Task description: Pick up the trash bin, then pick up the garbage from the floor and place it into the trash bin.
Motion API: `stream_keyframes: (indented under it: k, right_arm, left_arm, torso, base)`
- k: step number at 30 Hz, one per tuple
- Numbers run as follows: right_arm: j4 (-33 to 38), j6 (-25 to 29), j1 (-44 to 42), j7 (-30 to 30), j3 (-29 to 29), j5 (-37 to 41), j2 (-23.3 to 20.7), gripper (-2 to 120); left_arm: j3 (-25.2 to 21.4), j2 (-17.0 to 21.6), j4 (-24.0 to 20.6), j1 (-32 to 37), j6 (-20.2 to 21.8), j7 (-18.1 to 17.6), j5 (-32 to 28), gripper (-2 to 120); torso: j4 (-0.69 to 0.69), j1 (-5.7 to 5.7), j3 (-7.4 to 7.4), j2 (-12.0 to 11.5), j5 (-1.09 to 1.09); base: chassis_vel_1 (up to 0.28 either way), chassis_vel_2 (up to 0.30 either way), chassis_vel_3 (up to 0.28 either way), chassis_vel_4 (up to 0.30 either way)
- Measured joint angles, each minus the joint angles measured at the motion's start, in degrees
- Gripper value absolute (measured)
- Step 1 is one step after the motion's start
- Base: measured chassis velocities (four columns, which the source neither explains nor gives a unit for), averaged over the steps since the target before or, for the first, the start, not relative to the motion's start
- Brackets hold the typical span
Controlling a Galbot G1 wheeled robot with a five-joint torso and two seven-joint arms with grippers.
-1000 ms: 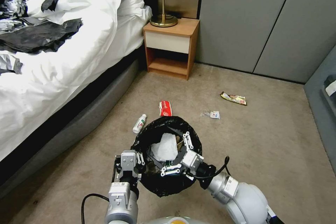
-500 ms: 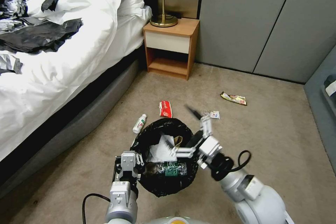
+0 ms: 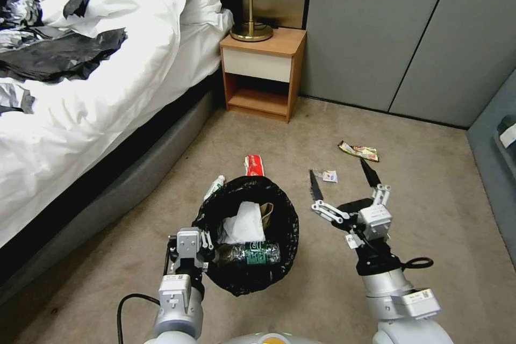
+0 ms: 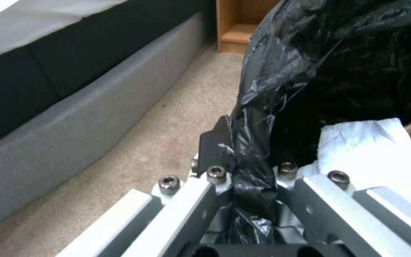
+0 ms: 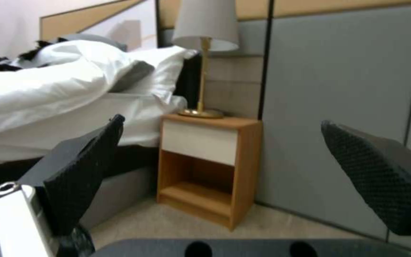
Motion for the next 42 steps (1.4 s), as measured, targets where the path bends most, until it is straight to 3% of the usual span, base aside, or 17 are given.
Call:
stream_keyframes:
  k: [19,42]
  right_arm:
    - [-2.43,1.26,0.42,-0.43,0.88,1.73,-0.19,100]
    - [-1.52,-0.63,1.6,-2.2,-1.18,-0.27,0.77,100]
  left_arm:
    - [-0.29,-0.05,-0.81,0.05,0.26,-0.12,-0.36,1]
    - [-0.42,-0.42,-0.38,-0.08,0.47,-0.09,-0.27,1]
  torso:
    - [0.0,0.0,0.0,0.0,0.0]
    - [0.01,0.0,0.0,0.0,0.0]
  base:
    - [0.019,0.017,0.016,0.016]
    - [0.107,0.108,0.109,0.102]
